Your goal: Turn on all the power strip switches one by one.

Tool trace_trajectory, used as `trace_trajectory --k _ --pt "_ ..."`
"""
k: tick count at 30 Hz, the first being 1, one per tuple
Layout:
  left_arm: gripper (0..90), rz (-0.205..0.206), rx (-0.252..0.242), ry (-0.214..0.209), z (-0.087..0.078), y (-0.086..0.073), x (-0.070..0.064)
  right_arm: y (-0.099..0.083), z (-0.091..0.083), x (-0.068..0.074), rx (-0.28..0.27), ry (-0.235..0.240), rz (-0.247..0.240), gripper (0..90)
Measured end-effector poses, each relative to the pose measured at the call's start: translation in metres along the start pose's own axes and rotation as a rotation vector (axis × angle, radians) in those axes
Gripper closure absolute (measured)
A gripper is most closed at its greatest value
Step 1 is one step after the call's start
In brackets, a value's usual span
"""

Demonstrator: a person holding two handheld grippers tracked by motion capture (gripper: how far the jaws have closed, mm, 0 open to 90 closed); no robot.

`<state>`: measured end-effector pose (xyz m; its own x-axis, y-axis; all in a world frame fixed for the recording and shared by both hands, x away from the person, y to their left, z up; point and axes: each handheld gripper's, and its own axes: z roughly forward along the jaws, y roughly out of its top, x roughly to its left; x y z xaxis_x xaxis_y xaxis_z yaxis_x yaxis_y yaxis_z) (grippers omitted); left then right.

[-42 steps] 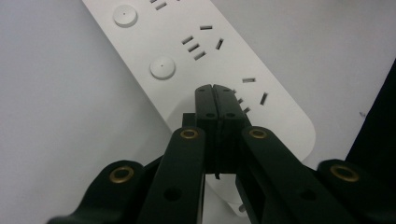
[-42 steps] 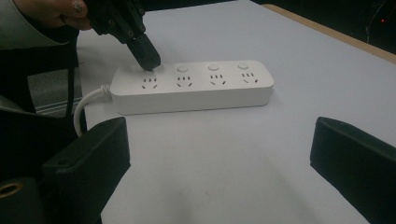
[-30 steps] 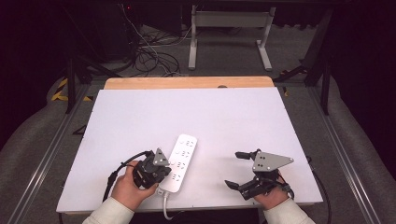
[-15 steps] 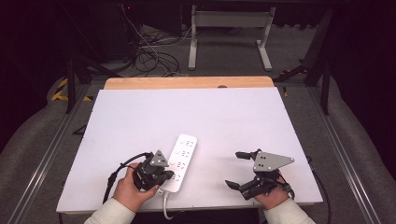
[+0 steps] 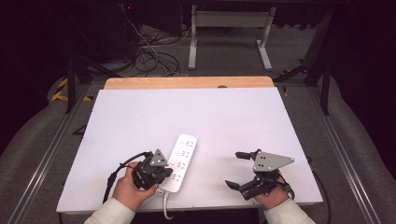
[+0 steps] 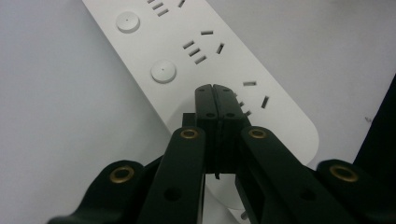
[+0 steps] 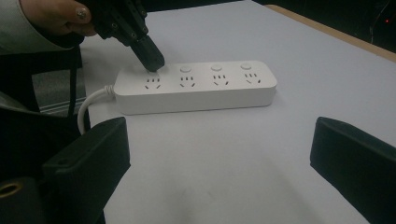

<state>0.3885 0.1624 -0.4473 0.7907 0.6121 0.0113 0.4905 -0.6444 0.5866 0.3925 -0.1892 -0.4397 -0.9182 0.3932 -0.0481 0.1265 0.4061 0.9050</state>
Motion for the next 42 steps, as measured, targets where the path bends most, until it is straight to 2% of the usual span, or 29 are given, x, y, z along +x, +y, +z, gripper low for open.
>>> trace_trajectory --k 6,8,9,13,14,17,20,22,23,25,27,31,34,38,42 --pt "90.0 0.004 0.010 0.011 0.001 0.000 -0.001 0.000 0.000 0.001 0.002 0.002 -0.003 5.0" --pt "90.0 -0.002 0.010 0.008 0.002 0.000 -0.001 0.000 0.000 0.001 0.001 0.002 -0.002 5.0" --pt "90.0 -0.019 0.009 -0.006 0.002 0.000 0.001 0.000 0.000 0.001 0.001 0.002 -0.002 5.0" --pt "90.0 -0.027 0.000 -0.010 0.003 -0.002 0.002 0.001 0.000 0.002 0.000 0.002 -0.003 5.0" --pt "90.0 -0.027 0.000 0.017 0.004 -0.002 0.002 0.001 0.000 0.002 -0.002 0.002 -0.004 5.0" --pt "90.0 -0.023 -0.004 0.042 0.004 -0.002 -0.001 0.001 0.001 0.002 0.000 -0.002 -0.005 5.0" --pt "90.0 -0.061 -0.050 0.043 -0.001 -0.008 0.003 0.001 0.000 0.003 -0.001 -0.004 -0.007 5.0" --pt "90.0 -0.084 -0.143 0.032 -0.017 -0.007 0.007 0.001 -0.001 0.003 -0.006 -0.005 -0.011 5.0" --pt "90.0 -0.090 -0.173 0.033 -0.023 -0.005 0.007 0.001 -0.001 0.002 -0.007 -0.007 -0.010 5.0" --pt "90.0 -0.059 -0.197 0.072 -0.033 0.001 0.006 0.000 0.000 0.001 -0.005 -0.005 -0.003 4.9" --pt "90.0 -0.044 -0.186 0.072 -0.031 0.003 0.005 0.000 0.002 0.000 0.003 -0.003 -0.003 4.9" --pt "90.0 -0.048 -0.156 0.035 -0.020 0.003 0.008 0.000 0.002 0.001 0.003 -0.002 -0.006 4.9" --pt "90.0 -0.035 -0.150 0.051 -0.017 0.005 0.008 0.000 0.001 0.001 0.002 -0.002 -0.004 4.9" --pt "90.0 -0.029 -0.146 0.043 -0.012 0.010 0.009 0.000 0.002 0.001 0.006 0.000 -0.007 4.9" --pt "89.9 -0.056 -0.132 0.053 -0.005 0.013 0.012 0.000 0.002 0.001 0.005 0.000 -0.004 5.0"
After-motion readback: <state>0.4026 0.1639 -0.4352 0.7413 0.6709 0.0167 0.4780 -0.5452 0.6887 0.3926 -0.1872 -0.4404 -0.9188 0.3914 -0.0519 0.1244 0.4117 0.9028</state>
